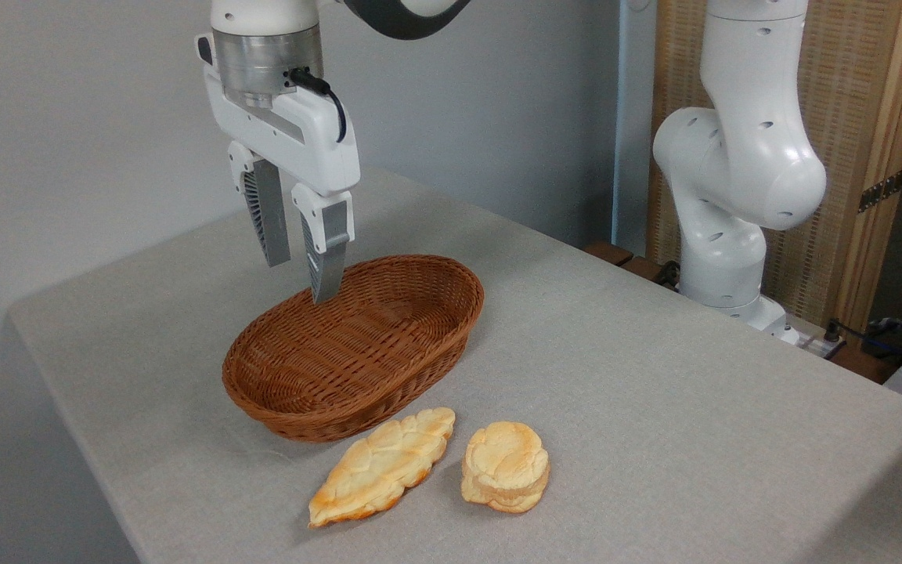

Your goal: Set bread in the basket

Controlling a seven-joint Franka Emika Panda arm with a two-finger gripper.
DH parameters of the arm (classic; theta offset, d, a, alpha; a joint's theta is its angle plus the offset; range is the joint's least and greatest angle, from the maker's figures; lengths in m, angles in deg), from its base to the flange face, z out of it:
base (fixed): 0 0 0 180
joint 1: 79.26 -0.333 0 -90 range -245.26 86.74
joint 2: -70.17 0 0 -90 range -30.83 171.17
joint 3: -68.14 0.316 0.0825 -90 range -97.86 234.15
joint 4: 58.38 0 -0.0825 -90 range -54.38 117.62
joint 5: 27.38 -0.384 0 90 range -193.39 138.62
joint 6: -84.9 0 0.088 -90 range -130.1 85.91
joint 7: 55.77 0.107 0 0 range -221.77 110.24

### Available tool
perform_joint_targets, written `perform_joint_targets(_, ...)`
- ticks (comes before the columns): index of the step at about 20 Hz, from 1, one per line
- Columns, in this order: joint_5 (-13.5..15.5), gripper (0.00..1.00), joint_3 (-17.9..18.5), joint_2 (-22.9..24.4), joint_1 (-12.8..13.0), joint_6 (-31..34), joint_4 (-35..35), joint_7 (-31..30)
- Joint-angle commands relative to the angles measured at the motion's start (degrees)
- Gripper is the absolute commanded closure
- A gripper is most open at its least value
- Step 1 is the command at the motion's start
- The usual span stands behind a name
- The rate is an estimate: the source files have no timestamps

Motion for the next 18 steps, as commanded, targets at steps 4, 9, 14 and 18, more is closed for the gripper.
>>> perform_joint_targets(4, 0.03, 0.0, 2.98, 0.05, -0.43, 1.06, -0.88, 0.93)
perform_joint_targets(9, 0.03, 0.0, 3.94, -0.04, -0.52, 1.41, -0.79, 0.76)
perform_joint_targets(14, -0.06, 0.0, 3.25, -0.12, -3.58, 0.71, -0.88, 0.93)
perform_joint_targets(18, -0.06, 0.0, 0.43, -0.04, -7.37, 0.88, -0.79, 3.21)
